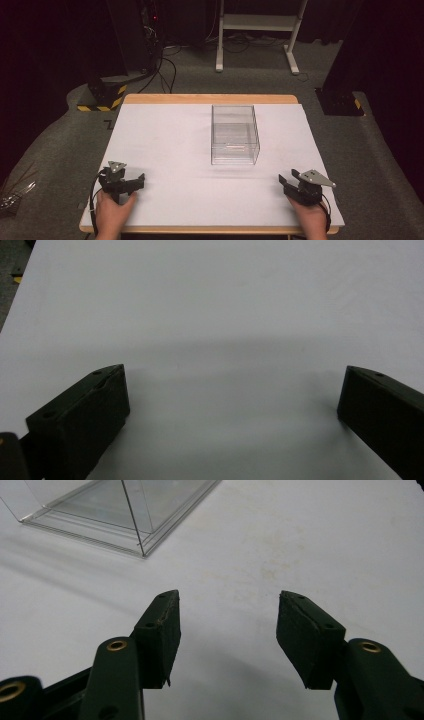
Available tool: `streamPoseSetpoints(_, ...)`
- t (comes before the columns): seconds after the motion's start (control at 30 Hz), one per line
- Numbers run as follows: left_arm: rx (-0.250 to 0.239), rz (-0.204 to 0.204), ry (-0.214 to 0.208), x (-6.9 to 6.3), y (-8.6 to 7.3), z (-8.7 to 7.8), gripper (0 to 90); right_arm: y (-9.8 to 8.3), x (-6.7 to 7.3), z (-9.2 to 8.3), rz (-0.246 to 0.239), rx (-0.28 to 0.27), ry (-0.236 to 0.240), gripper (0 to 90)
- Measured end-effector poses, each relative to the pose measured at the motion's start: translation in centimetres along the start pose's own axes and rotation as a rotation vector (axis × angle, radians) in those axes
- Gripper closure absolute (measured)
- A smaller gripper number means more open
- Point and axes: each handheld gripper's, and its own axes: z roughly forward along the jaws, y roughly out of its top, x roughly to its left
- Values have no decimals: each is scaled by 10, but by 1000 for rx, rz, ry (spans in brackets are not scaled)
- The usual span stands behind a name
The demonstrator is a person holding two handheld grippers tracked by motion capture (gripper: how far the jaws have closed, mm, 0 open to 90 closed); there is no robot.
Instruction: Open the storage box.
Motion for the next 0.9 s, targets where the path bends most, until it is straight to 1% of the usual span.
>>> streamPoseSetpoints(0.03, 0, 0, 0, 0, 0, 0, 4, 0, 1, -1, -3, -9, 9, 435)
streamPoseSetpoints(0.13, 1, 0, -1, 0, 0, 0, 4, 1, 2, -2, -6, -10, 11, 436)
streamPoseSetpoints(0.27, 1, 0, -1, 0, 0, 0, 4, 3, 6, -4, -23, -23, 19, 439)
streamPoseSetpoints(0.3, 1, 0, -1, 0, 0, 0, 4, 4, 10, -5, -39, -28, 20, 442)
streamPoseSetpoints(0.33, 1, 0, -1, 0, 0, 0, 4, 4, 10, -5, -39, -28, 20, 442)
streamPoseSetpoints(0.37, 1, -1, -1, 0, 0, 0, 4, 5, 13, -5, -66, -32, 20, 442)
streamPoseSetpoints(0.4, 1, -1, -1, 0, 0, 0, 4, 5, 13, -5, -66, -32, 20, 442)
streamPoseSetpoints(0.43, 1, 0, -1, 0, 0, 0, 4, 5, 17, -4, -80, -31, 28, 442)
streamPoseSetpoints(0.53, 1, 0, -1, 0, 0, 0, 4, 7, 20, -4, -91, -33, 38, 446)
streamPoseSetpoints(0.57, 1, 0, -2, 0, 0, 0, 4, 8, 24, -4, -101, -35, 48, 454)
streamPoseSetpoints(0.63, 1, 0, -2, 0, 0, 0, 4, 10, 28, -3, -112, -36, 56, 474)
streamPoseSetpoints(0.67, 1, 0, -2, 0, 0, 0, 4, 10, 28, -3, -112, -36, 56, 474)
streamPoseSetpoints(0.7, 1, 0, -2, 0, 0, 0, 4, 11, 32, -3, -125, -34, 60, 487)
streamPoseSetpoints(0.8, 1, 0, -2, 0, 0, 0, 4, 12, 36, -2, -130, -36, 66, 502)
streamPoseSetpoints(0.83, 2, 0, -2, 0, 0, 0, 4, 13, 39, -2, -136, -40, 78, 508)
streamPoseSetpoints(0.87, 2, 0, -2, 0, 0, 0, 4, 13, 39, -2, -136, -40, 78, 508)
streamPoseSetpoints(0.9, 2, 0, -2, 0, 0, 0, 4, 14, 44, -2, -136, -43, 91, 510)
